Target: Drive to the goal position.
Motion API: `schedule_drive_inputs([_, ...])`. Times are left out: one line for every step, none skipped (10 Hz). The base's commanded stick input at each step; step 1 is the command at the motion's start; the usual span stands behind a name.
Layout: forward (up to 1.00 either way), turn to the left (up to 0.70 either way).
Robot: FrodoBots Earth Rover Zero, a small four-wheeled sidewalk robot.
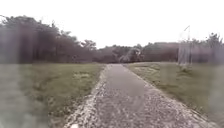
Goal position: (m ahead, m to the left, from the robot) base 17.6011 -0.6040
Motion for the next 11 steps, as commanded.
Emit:
schedule_drive_inputs([1.0, 0.0])
schedule_drive_inputs([1.0, 0.0])
schedule_drive_inputs([1.0, 0.0])
schedule_drive_inputs([1.0, 0.0])
schedule_drive_inputs([1.0, -0.16])
schedule_drive_inputs([1.0, -0.33])
schedule_drive_inputs([1.0, -0.26])
schedule_drive_inputs([1.0, -0.02])
schedule_drive_inputs([1.0, -0.01])
schedule_drive_inputs([1.0, 0.0])
schedule_drive_inputs([1.0, 0.0])
